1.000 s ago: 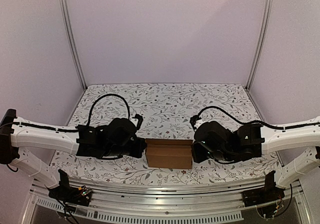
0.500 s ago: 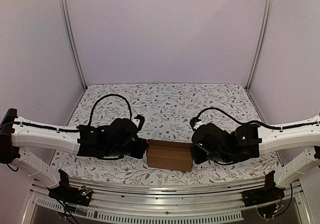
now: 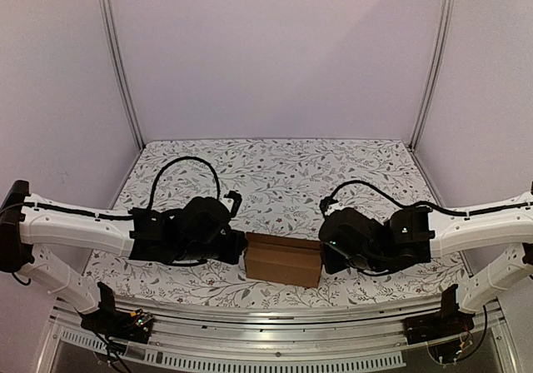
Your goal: Fold the paper box
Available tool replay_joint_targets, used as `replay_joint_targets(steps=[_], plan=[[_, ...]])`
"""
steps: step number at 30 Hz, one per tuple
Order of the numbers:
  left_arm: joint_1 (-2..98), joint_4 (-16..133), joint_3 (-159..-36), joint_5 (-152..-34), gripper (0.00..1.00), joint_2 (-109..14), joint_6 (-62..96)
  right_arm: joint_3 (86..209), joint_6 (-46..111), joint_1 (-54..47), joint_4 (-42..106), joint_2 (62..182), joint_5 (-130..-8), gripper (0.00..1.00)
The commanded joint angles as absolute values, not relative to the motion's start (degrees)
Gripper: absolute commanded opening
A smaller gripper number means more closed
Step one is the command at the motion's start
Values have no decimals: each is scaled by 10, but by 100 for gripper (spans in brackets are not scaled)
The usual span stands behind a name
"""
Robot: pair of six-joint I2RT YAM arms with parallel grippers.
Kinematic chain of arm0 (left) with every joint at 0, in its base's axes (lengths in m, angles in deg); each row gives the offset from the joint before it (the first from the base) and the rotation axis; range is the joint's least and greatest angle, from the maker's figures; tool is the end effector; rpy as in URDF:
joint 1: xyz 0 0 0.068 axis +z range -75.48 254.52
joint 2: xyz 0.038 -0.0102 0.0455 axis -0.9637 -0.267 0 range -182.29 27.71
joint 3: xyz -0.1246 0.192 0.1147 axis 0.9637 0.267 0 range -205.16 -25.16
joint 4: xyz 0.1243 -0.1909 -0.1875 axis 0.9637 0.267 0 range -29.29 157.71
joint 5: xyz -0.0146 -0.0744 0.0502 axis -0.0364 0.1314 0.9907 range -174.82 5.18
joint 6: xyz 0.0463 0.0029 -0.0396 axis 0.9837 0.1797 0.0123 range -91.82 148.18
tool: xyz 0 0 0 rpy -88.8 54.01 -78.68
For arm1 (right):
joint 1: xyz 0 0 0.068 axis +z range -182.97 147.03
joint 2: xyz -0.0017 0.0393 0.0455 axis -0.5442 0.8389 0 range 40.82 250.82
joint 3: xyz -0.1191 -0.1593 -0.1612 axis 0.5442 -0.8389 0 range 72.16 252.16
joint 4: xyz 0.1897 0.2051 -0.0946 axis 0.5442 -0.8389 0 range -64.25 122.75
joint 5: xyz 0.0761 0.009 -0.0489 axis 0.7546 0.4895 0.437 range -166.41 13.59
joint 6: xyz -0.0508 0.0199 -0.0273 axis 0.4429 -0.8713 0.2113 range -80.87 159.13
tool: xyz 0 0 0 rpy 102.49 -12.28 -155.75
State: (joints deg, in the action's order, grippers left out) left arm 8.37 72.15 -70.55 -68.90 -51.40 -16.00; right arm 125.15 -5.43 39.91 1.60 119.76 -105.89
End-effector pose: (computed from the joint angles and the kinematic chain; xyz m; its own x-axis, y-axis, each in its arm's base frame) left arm 0.1421 -0.2905 0.1662 -0.7641 0.0708 -0.6412 0.3748 0.8577 -0.3519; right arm 0.1135 0.2924 0.1912 -0.7047 -0.2128 -0.6769 -0.3634 0.9276 0.0867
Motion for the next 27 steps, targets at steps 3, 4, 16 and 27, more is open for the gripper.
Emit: replay_joint_targets(steps=[3,4,16,27], plan=[[72,795,-695,-709,0,-540,-160,1249,-73,409,2,1199,-1058,16],[72,795,-696,-709,0,-542,-160,1248,-74,410,1,1199,-1058,16],[72,796,-697,-709,0,-546,-162,1231,-93,415,-10,1186,-1064,11],[70,795,-697,-710,0,-547,-163,1235,-93,419,-7,1179,-1069,0]])
